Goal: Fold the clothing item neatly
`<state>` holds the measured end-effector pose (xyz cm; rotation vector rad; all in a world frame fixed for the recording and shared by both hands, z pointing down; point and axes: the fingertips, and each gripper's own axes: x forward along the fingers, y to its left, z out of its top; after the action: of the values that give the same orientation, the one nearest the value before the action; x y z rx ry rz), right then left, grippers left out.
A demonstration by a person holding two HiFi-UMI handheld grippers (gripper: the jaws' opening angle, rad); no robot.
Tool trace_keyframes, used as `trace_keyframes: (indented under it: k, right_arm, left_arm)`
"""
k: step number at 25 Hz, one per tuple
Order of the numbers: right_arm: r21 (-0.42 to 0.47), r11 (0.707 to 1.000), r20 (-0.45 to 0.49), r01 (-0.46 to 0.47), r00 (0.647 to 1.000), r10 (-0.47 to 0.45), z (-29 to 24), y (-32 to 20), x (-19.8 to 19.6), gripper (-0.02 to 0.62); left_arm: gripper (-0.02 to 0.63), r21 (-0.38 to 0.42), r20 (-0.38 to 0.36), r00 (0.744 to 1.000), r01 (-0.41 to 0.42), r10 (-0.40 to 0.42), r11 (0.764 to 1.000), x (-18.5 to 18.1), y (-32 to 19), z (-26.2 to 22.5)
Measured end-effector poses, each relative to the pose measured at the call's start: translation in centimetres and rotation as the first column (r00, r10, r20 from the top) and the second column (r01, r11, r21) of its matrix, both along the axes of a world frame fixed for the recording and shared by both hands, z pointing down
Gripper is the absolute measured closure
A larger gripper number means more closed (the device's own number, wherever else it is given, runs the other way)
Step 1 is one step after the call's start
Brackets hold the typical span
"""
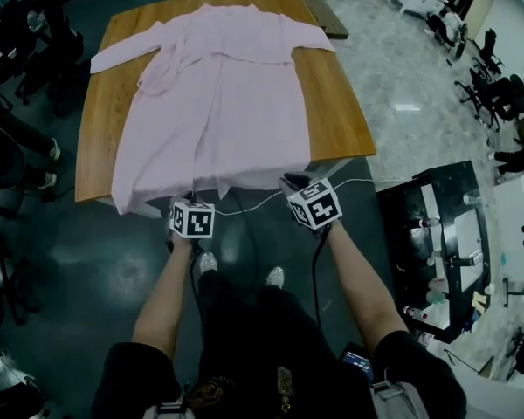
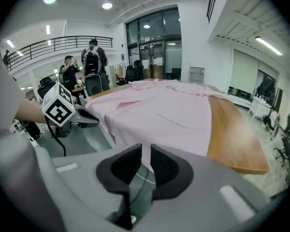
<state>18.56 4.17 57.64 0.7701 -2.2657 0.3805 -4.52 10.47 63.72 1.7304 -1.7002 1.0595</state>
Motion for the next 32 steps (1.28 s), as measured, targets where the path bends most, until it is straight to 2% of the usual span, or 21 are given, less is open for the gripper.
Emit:
trace_keyframes:
  k: [2,4,7,9,12,13,14,15,16,26,32]
  right_arm:
    - [0.014,0.999,0.005,0.033,0.999,-0.033,-0.6,0.0,-2.3,0.549]
    - [0.022,0.998,0.006,0.06,0.998,-0.06,-1.0,0.2,-4.4,0.549]
    - [0.032,0.995,-0.001,0.092,0.996,-0.092,-1.5,0.6,-6.6,0.549]
    - [0.037,0.994,-0.011,0.106,0.994,-0.106,-1.8,0.6,-7.5,0.549]
    - [0.039,0.992,-0.003,0.119,0.993,-0.119,-2.3,1.0,-8.9,0.549]
    - [0.041,0.992,0.004,0.121,0.993,-0.122,-2.4,1.1,-9.2,0.549]
    - [0.045,0.991,0.012,0.122,0.992,-0.123,-2.6,1.3,-9.4,0.549]
    - [0.049,0.991,0.018,0.123,0.992,-0.124,-2.8,1.4,-9.4,0.549]
    - [0.053,0.991,0.024,0.124,0.992,-0.125,-3.0,1.5,-9.4,0.549]
    - [0.024,0.993,0.019,0.119,0.993,-0.119,-1.8,2.3,-7.5,0.549]
    - [0.018,0.992,0.01,0.128,0.992,-0.128,-1.8,2.8,-7.1,0.549]
  left_arm:
    - [0.569,0.042,0.013,0.999,0.044,-0.045,0.998,-1.7,0.3,-0.7]
    - [0.519,0.08,0.008,0.997,0.072,-0.073,0.994,-2.9,0.2,-1.2]
    - [0.445,0.098,-0.024,0.998,0.061,-0.059,0.993,-2.7,-0.6,-1.2]
    - [0.43,0.097,-0.036,0.998,0.054,-0.051,0.994,-2.0,-1.4,-1.0]
    - [0.428,0.088,-0.005,0.996,0.092,-0.091,0.992,-2.2,-1.9,-0.6]
    - [0.437,0.084,0.012,0.993,0.112,-0.114,0.99,-2.5,-2.0,-0.5]
    - [0.487,0.082,0.028,0.991,0.129,-0.132,0.988,-2.8,-2.0,-0.4]
    - [0.574,0.078,0.038,0.99,0.136,-0.139,0.988,-2.9,-2.0,-0.4]
    - [0.592,0.073,0.038,0.99,0.133,-0.136,0.988,-2.9,-1.9,-0.4]
    - [0.594,0.073,-0.035,0.999,-0.005,0.007,0.997,2.1,1.1,-3.3]
    - [0.581,-0.032,-0.065,0.99,-0.128,0.125,0.991,4.8,1.5,-0.6]
